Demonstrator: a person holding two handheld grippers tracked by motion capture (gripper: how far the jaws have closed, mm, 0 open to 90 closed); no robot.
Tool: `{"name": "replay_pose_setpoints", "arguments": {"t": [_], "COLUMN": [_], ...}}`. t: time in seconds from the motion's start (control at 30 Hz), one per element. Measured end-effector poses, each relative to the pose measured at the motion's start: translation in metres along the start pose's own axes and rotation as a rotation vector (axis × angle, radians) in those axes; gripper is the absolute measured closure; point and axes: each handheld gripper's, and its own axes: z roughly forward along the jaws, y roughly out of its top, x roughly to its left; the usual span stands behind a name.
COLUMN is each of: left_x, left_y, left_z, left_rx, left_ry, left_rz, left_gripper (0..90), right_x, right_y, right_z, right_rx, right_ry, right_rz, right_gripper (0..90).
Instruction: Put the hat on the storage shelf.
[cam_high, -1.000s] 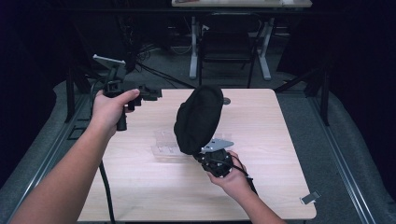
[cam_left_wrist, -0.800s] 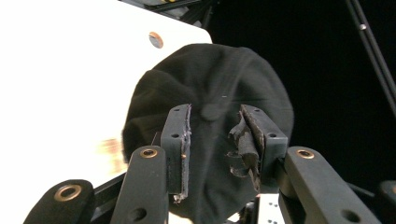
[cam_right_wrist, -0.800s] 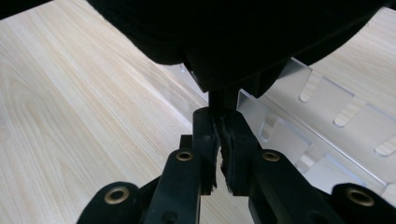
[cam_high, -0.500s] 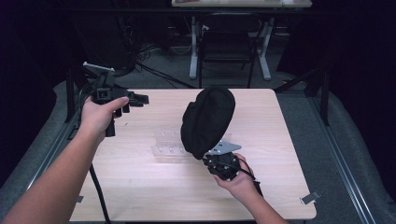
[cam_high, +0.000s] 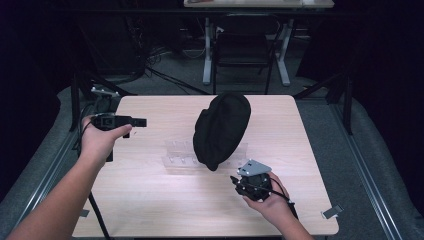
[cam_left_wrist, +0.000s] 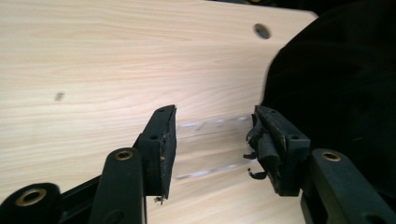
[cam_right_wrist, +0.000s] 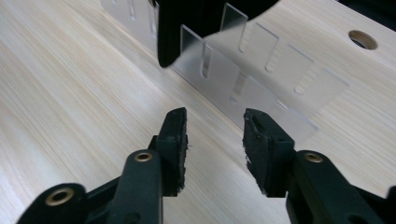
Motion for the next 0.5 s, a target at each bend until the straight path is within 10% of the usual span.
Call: {"name": "replay_pose_setpoints", "arguments": {"t": [0.27, 0.5], "left_x": [0.015, 0.032], "left_y": [-0.028, -0.069], "left_z": [0.009, 0.021], "left_rx": [0.007, -0.056], "left_ry": [0.057, 0.013], "left_rz": [0.067, 0.057], "left_gripper": [46.0, 46.6], "right_x": [-0.011, -0.03], "right_y": [-0.022, -0.04], "right_z": [-0.011, -0.017], "right_rx": [-0.006, -0.063], "right_ry": [-0.051, -0.117], "right_rz": [0.003, -0.003], "right_gripper": [54.4, 41.6]}}
